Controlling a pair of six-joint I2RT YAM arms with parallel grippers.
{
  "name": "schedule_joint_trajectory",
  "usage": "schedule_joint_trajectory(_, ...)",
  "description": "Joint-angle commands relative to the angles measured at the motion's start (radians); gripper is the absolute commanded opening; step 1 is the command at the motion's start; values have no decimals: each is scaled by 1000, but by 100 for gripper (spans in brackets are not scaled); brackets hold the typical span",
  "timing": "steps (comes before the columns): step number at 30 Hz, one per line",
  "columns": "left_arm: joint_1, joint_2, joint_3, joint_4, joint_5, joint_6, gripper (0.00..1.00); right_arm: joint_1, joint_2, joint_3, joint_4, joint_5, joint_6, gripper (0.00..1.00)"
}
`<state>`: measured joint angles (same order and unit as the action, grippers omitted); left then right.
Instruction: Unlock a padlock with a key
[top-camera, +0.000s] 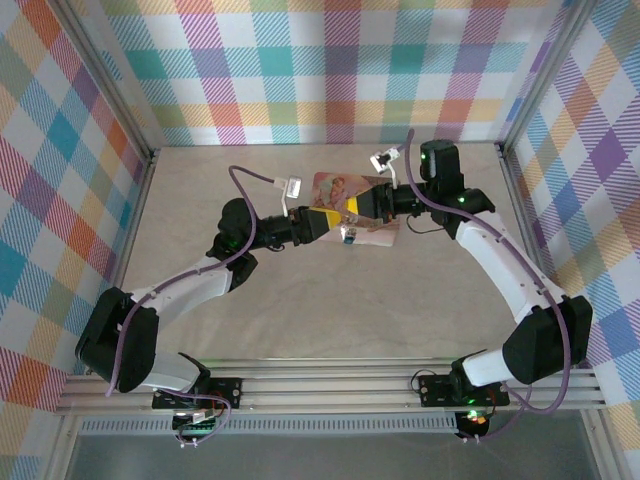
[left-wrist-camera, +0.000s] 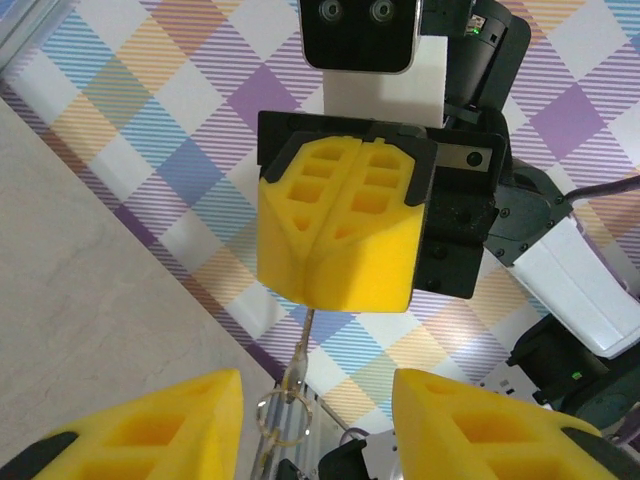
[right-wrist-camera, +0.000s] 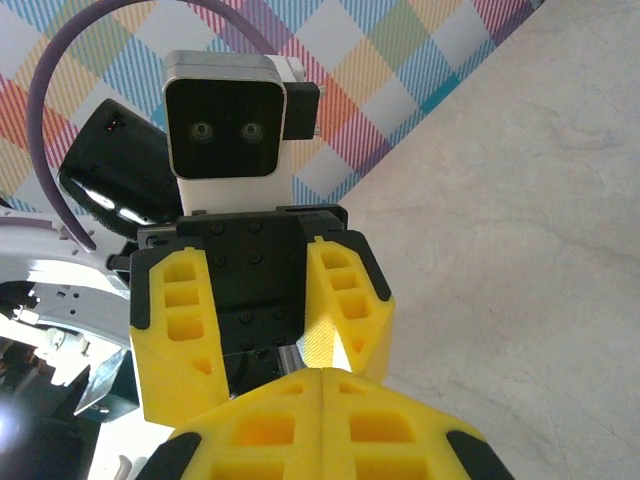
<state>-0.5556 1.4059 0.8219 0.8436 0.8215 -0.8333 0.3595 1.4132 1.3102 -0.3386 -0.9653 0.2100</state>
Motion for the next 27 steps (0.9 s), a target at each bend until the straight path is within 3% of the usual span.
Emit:
schedule_joint_trajectory(1, -19, 27, 35, 71, 41, -33, 41, -5, -16, -19, 55, -13, 25, 0)
schedule_joint_trajectory(15, -32, 70, 45, 101, 62, -59, 33, -8, -20, -27, 73, -6, 38, 0)
schedule_joint_trajectory(25, -32, 72, 52, 75, 61, -47, 9, -14, -27, -38, 82, -7, 46, 0)
schedule_joint_trajectory(27, -32, 71, 51, 63, 56, -44, 8, -14, -31, -43, 83, 0, 48, 0)
